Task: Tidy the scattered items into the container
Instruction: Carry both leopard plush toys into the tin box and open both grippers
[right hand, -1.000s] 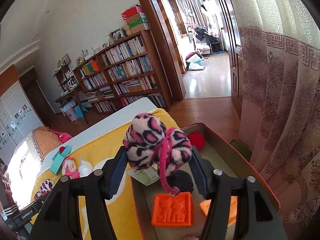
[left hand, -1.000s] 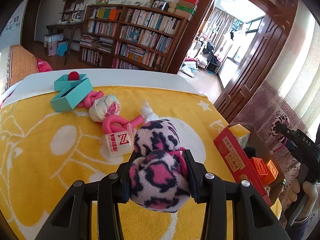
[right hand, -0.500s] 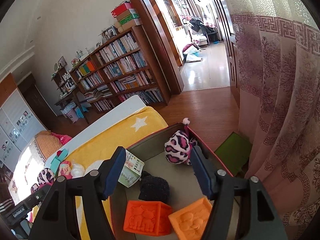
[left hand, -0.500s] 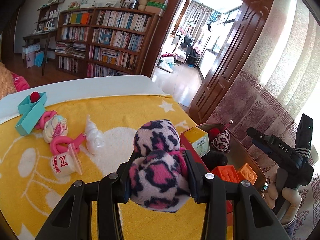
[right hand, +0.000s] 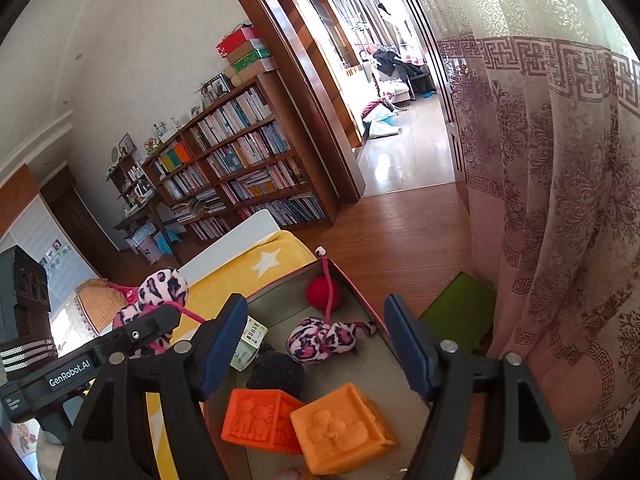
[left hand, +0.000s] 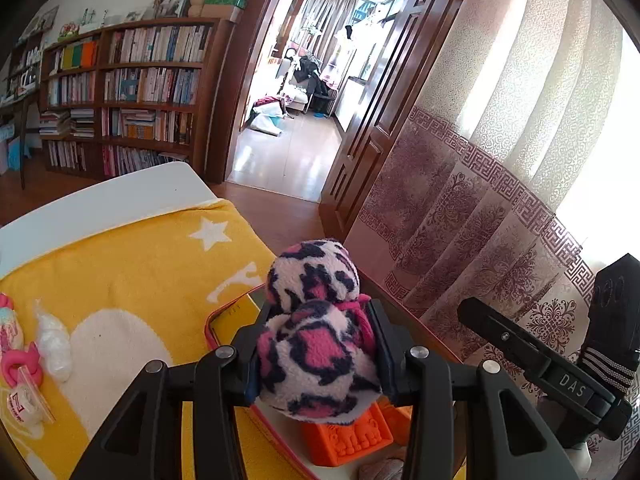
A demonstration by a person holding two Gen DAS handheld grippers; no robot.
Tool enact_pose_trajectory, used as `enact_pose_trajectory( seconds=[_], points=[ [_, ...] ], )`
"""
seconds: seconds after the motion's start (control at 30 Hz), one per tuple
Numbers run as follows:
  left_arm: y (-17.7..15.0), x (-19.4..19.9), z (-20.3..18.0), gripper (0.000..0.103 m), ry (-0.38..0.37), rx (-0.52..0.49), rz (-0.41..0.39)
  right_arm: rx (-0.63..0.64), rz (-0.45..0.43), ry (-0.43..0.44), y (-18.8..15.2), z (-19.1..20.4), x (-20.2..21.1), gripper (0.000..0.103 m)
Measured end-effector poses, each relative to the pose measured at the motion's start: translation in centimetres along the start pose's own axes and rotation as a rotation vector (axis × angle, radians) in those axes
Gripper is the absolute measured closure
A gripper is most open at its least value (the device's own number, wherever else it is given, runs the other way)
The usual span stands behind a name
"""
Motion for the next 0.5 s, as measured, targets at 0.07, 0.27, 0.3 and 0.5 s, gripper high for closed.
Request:
enact_pose_trajectory(
  seconds=[0.07,0.27,0.3,0.5],
  points=[
    [0.3,-1.6,-0.7,0.051,-0.028,-0.001,0.015,-0.003,0.000,-0.003,0.2,-0.3,0.0,0.028],
    [0.0,-2.7,-0.7,0.017,0.013,-0.002,0.010,-0.025,0.011,0.007,0.0,-0.9,0.0,0.028],
    [-0.1,-2.6,-0.5,0.017,0.028,-0.004,0.012,-0.026,0.012,0.007,-0.1,-0.9,-0.1,0.027],
    [-0.9,-0.7,1.6,0.017,0.151,-0.017,0.000,-0.010,0.034,0.016,-0.9,0.2,-0.7,0.027]
  ],
)
Point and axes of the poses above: each gripper's, at about its wrist camera, not at the fingertips, and x roughly against the way its jaws point, z to its left, y to its top, the point moved 7 cm from there along -x, roughly the way its jaws point, and after that the axes turned 9 degrees about -x, right-handed, at the moved point
